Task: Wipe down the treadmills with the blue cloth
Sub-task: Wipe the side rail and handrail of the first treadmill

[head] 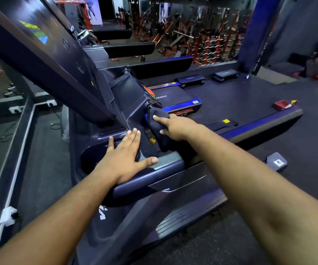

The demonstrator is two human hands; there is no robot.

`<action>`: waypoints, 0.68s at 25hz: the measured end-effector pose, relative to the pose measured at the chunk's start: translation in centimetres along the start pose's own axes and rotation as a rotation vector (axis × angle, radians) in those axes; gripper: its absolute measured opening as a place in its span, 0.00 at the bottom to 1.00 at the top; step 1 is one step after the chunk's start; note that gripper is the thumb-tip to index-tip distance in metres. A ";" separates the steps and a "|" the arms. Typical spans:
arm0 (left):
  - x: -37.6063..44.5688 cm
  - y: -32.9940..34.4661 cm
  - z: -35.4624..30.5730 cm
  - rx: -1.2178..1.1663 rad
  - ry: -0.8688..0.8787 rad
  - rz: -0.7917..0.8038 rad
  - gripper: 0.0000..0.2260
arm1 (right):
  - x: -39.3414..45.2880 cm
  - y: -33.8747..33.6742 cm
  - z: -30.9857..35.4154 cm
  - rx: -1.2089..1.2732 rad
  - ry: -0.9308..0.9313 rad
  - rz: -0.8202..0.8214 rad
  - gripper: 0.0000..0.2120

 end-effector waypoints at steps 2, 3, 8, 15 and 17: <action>-0.2 -0.6 0.0 -0.017 0.019 -0.047 0.53 | -2.0 -2.8 0.1 -0.155 -0.051 0.039 0.24; -0.2 -0.8 -0.2 -0.025 0.036 -0.064 0.53 | -3.4 -4.1 0.0 -0.171 -0.042 0.027 0.21; -0.7 -1.9 -0.8 -0.122 0.148 -0.166 0.53 | -11.6 -5.0 4.1 0.266 0.016 -0.333 0.24; -2.7 -4.2 0.5 -0.271 0.191 -0.273 0.53 | -14.6 -3.2 1.1 0.120 0.204 -0.548 0.31; -4.0 -3.9 1.4 -0.140 0.214 -0.233 0.53 | -15.8 -2.6 0.0 0.179 0.323 -0.598 0.28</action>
Point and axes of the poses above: each hand's wrist, its own x-axis towards the middle knuckle, its own y-axis out of the palm, z = x × y, the point moved 10 cm from there along x, towards the middle knuckle, and after that the axes turned 10 degrees about -z, right-handed, at the moved point
